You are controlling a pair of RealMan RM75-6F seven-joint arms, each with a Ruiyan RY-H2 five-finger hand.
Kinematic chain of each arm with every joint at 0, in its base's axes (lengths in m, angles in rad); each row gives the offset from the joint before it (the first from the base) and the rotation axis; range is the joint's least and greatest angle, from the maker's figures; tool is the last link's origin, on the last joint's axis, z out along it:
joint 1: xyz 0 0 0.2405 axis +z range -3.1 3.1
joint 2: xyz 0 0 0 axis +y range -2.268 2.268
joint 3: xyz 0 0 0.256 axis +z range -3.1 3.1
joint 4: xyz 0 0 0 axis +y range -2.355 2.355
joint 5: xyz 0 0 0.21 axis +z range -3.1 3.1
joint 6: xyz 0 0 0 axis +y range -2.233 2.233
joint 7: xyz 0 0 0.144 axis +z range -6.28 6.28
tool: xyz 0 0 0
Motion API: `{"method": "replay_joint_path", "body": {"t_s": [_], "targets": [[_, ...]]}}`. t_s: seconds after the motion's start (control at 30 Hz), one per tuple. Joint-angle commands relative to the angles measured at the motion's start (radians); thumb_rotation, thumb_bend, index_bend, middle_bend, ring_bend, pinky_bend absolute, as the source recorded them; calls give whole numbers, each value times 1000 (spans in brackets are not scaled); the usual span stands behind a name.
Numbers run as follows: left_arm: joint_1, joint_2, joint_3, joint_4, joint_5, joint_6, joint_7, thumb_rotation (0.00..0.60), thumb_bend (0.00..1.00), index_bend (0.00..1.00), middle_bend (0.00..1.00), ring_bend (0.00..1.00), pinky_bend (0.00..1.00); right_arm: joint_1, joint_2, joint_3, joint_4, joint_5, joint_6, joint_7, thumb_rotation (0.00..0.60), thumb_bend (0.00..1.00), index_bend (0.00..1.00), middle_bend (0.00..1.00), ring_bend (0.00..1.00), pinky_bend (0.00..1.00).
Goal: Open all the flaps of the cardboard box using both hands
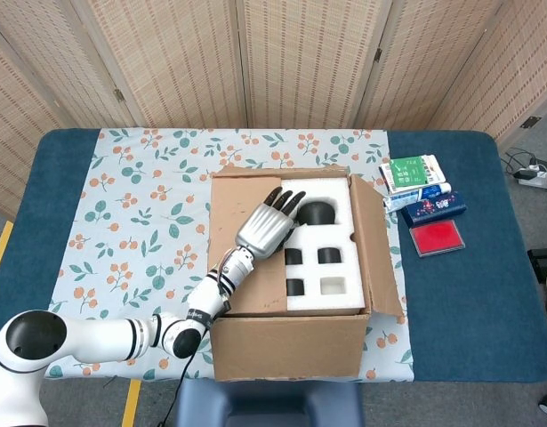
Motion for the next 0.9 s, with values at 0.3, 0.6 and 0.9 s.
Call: {"method": "replay_joint_path", "body": {"t_s": [0.3, 0.6, 0.9], "targets": [[21, 11, 15, -47, 8, 95, 117, 600, 1000, 674, 60, 0, 0, -3, 0, 0, -5, -10, 12, -8, 280, 534, 311, 0, 0, 3], [54, 57, -5, -135, 34, 166, 146, 600, 1000, 679, 66, 0, 0, 3, 0, -4, -6, -24, 8, -12, 281, 534, 311, 0, 0, 4], [90, 175, -43, -276, 37, 251, 206, 600, 1000, 680, 72, 0, 0, 12, 1, -10, -21, -42, 7, -32, 280, 534, 311, 0, 0, 4]]}}
